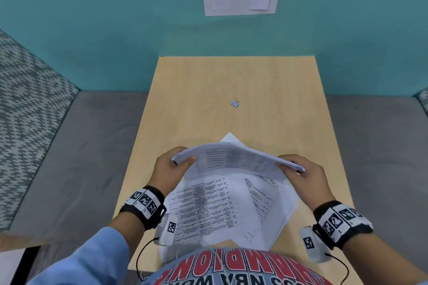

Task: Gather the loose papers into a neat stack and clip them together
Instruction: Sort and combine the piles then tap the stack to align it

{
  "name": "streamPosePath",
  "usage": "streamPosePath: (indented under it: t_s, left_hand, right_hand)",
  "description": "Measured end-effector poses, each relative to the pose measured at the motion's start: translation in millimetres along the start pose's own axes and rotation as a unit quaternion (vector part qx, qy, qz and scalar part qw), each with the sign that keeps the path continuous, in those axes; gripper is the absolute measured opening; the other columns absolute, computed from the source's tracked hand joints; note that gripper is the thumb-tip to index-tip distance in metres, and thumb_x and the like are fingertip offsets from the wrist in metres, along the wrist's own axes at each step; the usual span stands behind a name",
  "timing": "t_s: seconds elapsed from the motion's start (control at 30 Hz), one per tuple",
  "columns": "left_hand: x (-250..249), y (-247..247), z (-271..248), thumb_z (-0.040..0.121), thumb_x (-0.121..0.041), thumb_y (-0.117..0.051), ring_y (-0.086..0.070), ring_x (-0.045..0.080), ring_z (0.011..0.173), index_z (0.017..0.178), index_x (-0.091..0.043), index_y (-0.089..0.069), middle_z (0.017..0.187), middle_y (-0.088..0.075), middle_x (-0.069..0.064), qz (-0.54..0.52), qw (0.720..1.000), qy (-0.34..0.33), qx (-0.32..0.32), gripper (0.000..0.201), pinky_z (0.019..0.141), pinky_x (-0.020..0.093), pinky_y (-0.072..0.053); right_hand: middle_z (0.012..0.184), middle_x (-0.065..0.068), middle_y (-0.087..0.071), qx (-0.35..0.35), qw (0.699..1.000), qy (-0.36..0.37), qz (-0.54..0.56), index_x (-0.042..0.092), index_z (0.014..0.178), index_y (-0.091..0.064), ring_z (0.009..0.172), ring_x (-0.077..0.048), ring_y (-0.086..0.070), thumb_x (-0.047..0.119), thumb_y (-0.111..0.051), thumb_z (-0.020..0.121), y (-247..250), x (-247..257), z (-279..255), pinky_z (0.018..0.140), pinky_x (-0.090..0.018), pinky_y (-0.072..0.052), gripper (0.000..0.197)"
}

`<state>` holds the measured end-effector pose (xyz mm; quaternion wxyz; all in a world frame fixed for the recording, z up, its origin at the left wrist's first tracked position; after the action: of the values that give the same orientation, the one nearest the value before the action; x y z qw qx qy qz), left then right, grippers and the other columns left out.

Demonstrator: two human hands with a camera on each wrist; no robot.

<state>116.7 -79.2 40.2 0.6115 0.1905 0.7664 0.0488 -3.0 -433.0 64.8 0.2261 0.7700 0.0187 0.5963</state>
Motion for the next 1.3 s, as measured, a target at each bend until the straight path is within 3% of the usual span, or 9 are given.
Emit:
streamPosePath:
  t_s: [0.17,0.27,0.37,0.47,0.57,0.7,0.9,1.07,1.3]
  left_hand:
    - [5,-7,-7,0.088,-0.025,-0.088,-0.072,0.017,0.092,0.099,-0.037,-0.075,0.100,-0.077,-0.002,0.032,0.998,0.030,0.040,0.020,0.077,0.031,-0.061]
    - [4,-5,-5,0.094,-0.027,-0.081,-0.064,0.005,0.073,0.089,-0.039,-0.076,0.082,-0.074,-0.017,0.092,0.994,0.018,0.049,0.014,0.066,0.019,-0.048]
    - [-22,1,-5,0.098,-0.026,-0.076,-0.066,-0.001,0.076,0.091,-0.033,-0.076,0.085,-0.075,-0.023,0.102,0.993,-0.038,0.036,0.010,0.070,0.015,-0.047]
    - [-59,1,-8,0.099,-0.018,-0.075,-0.071,0.003,0.095,0.098,-0.029,-0.078,0.098,-0.077,-0.017,0.127,0.981,-0.139,0.037,0.011,0.084,0.017,-0.052]
    - [-96,-9,-16,0.100,-0.016,-0.071,-0.071,0.005,0.101,0.110,-0.024,-0.078,0.106,-0.076,-0.018,0.226,0.942,-0.238,0.067,0.015,0.090,0.032,-0.057]
    - [-146,-25,-36,0.094,-0.026,-0.062,-0.072,0.007,0.102,0.122,-0.038,-0.066,0.111,-0.077,-0.021,0.314,0.887,-0.330,0.077,0.031,0.082,0.036,-0.060]
    - [-178,20,-45,0.092,-0.050,-0.077,-0.073,0.012,0.087,0.122,-0.040,-0.066,0.096,-0.077,-0.018,0.342,0.905,-0.250,0.036,0.033,0.074,0.037,-0.059]
    - [-174,30,-49,0.081,-0.012,-0.091,-0.074,0.000,0.081,0.097,-0.020,-0.076,0.095,-0.081,-0.014,0.038,0.981,-0.188,0.033,0.023,0.080,0.017,-0.059]
    - [-62,-34,-25,0.088,-0.022,-0.088,-0.073,0.020,0.094,0.103,-0.027,-0.080,0.104,-0.079,0.004,0.026,0.992,-0.036,0.119,0.018,0.086,0.035,-0.053]
  right_hand:
    - [0.096,0.015,-0.078,0.023,0.997,-0.048,-0.056,0.040,0.099,-0.075,0.091,-0.013,-0.074,0.022,-0.081,0.087,-5,-7,-3,0.084,-0.038,-0.062,0.022]
    - [0.100,0.014,-0.078,0.013,0.998,-0.043,-0.051,0.038,0.100,-0.075,0.098,-0.011,-0.073,0.022,-0.084,0.084,2,-4,1,0.091,-0.034,-0.060,0.025]
    - [0.109,0.017,-0.076,-0.035,0.992,0.036,-0.116,0.034,0.105,-0.074,0.111,-0.013,-0.067,0.027,-0.085,0.083,13,20,10,0.096,-0.021,-0.051,0.025]
    - [0.137,0.006,-0.066,-0.055,0.952,0.176,-0.246,0.026,0.126,-0.069,0.137,-0.023,-0.050,0.041,-0.088,0.077,6,56,18,0.115,-0.048,-0.039,0.054]
    - [0.159,0.004,-0.047,0.067,0.917,0.243,-0.309,0.027,0.151,-0.049,0.153,-0.025,-0.030,0.061,-0.082,0.073,-31,98,17,0.124,-0.050,-0.023,0.092]
    - [0.128,0.004,-0.075,0.136,0.920,0.250,-0.271,0.034,0.141,-0.062,0.116,-0.018,-0.068,0.031,-0.074,0.090,-67,123,12,0.104,-0.040,-0.049,0.052]
    - [0.081,0.018,-0.078,0.084,0.982,0.172,-0.006,0.042,0.092,-0.080,0.072,0.004,-0.065,0.016,-0.075,0.094,-24,129,2,0.067,-0.018,-0.050,0.026]
    - [0.086,0.016,-0.082,0.025,0.983,0.093,0.155,0.018,0.096,-0.080,0.080,0.003,-0.075,0.010,-0.081,0.086,-3,120,-6,0.074,-0.010,-0.054,0.013]
    - [0.098,-0.001,-0.083,0.049,0.990,-0.041,0.128,0.017,0.102,-0.081,0.100,-0.025,-0.078,0.017,-0.084,0.085,-47,53,-1,0.095,-0.045,-0.061,0.017]
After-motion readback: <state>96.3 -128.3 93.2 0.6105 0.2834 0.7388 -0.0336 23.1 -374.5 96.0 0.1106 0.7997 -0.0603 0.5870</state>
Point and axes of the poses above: each hand's wrist, its own z-axis towards the middle knuckle, its own y-axis out of the back of the hand, x = y × z, the point moved 3 cm from there along z, towards the middle knuckle
